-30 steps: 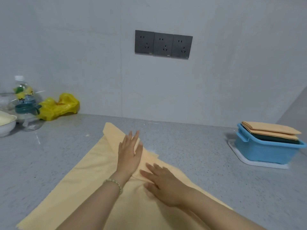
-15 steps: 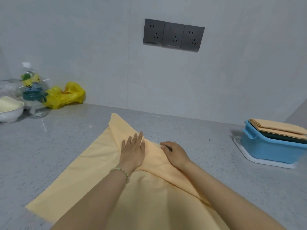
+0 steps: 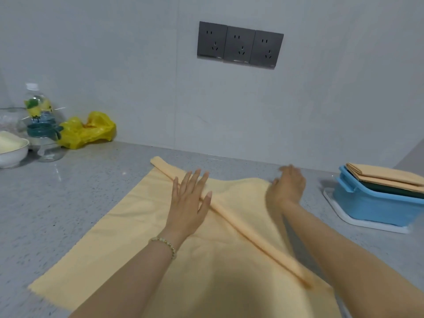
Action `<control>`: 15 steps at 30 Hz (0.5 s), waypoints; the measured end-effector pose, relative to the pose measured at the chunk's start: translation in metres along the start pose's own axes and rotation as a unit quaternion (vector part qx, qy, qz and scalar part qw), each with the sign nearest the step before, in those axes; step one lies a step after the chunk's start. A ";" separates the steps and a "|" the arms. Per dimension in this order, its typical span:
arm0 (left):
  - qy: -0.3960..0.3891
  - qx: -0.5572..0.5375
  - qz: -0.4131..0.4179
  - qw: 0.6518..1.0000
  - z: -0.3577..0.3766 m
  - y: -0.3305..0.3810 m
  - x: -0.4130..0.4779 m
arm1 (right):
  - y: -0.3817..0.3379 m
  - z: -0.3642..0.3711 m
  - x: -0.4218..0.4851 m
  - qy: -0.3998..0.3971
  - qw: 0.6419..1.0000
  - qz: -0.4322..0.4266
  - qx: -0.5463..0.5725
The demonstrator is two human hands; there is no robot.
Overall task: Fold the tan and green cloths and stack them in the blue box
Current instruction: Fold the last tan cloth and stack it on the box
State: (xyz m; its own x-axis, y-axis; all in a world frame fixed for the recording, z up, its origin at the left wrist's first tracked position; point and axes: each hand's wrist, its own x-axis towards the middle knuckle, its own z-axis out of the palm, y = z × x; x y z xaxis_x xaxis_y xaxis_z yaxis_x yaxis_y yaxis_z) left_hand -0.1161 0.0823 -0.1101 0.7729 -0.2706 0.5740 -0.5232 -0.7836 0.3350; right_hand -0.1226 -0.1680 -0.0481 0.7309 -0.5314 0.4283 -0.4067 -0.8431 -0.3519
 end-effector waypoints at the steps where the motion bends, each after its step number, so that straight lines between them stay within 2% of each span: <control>1: -0.023 0.007 -0.003 1.000 0.001 -0.001 0.000 | 0.002 -0.006 0.002 -0.005 0.999 0.019 0.025; 2: -0.058 0.010 -0.022 0.998 0.002 -0.004 -0.001 | 0.000 -0.009 -0.002 -0.028 0.998 0.006 0.048; 4: -0.141 0.013 -0.068 0.988 0.007 -0.006 0.000 | -0.008 -0.007 -0.023 -0.089 0.991 -0.090 0.036; 6: -0.203 0.034 -0.088 0.975 0.010 -0.006 0.004 | -0.012 0.002 -0.053 -0.168 0.970 -0.177 0.021; 7: -0.221 0.047 -0.089 0.970 0.011 -0.007 0.005 | -0.010 0.007 -0.067 -0.216 0.957 -0.194 0.010; 9: -0.245 0.070 -0.089 0.963 0.012 -0.007 0.006 | -0.001 0.016 -0.081 -0.297 0.937 -0.183 -0.022; 10: -0.253 0.078 -0.090 0.960 0.012 -0.007 0.006 | 0.006 0.019 -0.082 -0.313 0.933 -0.172 -0.039; 15: -0.275 0.099 -0.091 0.952 0.014 -0.004 0.004 | 0.048 0.022 -0.063 -0.273 0.953 -0.114 -0.064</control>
State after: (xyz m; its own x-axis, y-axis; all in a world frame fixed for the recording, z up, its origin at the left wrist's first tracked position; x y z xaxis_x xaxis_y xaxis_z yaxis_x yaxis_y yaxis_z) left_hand -0.1056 0.0762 -0.1195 0.9439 -0.3294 0.0246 -0.3269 -0.9207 0.2130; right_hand -0.1765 -0.1730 -0.1102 0.9704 -0.2402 -0.0267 -0.2410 -0.9532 -0.1826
